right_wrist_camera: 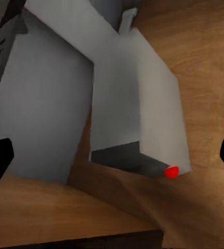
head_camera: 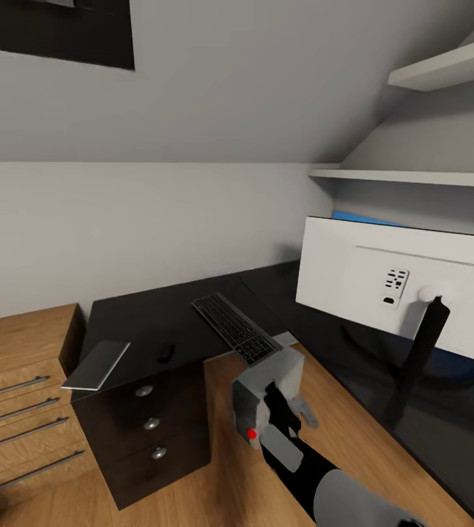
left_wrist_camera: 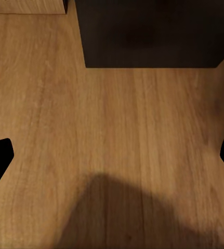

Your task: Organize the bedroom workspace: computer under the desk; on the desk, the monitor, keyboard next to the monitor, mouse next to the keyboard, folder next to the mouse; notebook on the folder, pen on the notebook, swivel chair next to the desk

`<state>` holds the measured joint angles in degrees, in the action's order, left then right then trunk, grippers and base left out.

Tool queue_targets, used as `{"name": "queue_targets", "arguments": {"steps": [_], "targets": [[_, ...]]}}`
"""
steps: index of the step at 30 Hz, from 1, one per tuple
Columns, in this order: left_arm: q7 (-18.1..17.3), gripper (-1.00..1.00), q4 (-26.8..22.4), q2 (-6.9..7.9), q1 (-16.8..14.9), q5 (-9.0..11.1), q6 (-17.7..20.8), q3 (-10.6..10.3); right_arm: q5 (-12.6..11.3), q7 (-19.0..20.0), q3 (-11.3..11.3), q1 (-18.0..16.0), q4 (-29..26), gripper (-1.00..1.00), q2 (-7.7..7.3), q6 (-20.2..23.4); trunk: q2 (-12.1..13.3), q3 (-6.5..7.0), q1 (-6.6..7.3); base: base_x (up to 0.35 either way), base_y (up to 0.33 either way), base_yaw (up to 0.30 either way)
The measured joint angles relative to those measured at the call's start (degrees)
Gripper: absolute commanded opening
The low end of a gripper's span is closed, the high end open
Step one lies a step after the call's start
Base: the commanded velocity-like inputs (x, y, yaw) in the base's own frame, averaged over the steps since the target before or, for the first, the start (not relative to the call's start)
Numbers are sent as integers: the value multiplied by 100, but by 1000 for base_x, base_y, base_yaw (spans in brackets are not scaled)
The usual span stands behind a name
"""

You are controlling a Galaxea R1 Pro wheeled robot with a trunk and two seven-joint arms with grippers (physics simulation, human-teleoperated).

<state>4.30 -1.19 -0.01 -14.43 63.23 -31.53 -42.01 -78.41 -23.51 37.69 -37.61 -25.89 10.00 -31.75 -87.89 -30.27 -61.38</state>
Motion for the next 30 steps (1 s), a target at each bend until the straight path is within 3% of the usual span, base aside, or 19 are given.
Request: {"name": "queue_targets", "arguments": {"steps": [7,8,11,14,15,25,29,30], "targets": [[0,100,-1,-4,-2,0,14,-5,869,3,77,17,1038,100,0,18,281,126,154,0,0,0],[5,100,0,0,0,1,41,2,1422,110,62,22,1715,100,-2,26,321,144,176,0,0,0],[19,100,2,4,-1,1,181,8,1632,298,53,89,2262,100,-2,27,441,197,242,0,0,0],[24,100,3,7,1,1,368,10,1685,385,56,205,2459,100,-1,29,561,251,308,0,0,0],[24,100,3,8,1,2,627,11,1695,444,8,383,2603,100,-5,27,601,268,330,0,0,0],[23,100,4,7,1,-5,784,-1,1887,691,57,1033,2673,100,-4,-8,1003,449,549,0,0,0],[23,100,2,3,0,-6,793,-4,2285,1022,68,1215,2679,100,-82,-13,1163,521,637,0,0,0],[20,100,0,2,1,-7,797,-10,2676,1198,70,1295,2687,100,-153,-14,1203,539,659,0,0,0]]}}
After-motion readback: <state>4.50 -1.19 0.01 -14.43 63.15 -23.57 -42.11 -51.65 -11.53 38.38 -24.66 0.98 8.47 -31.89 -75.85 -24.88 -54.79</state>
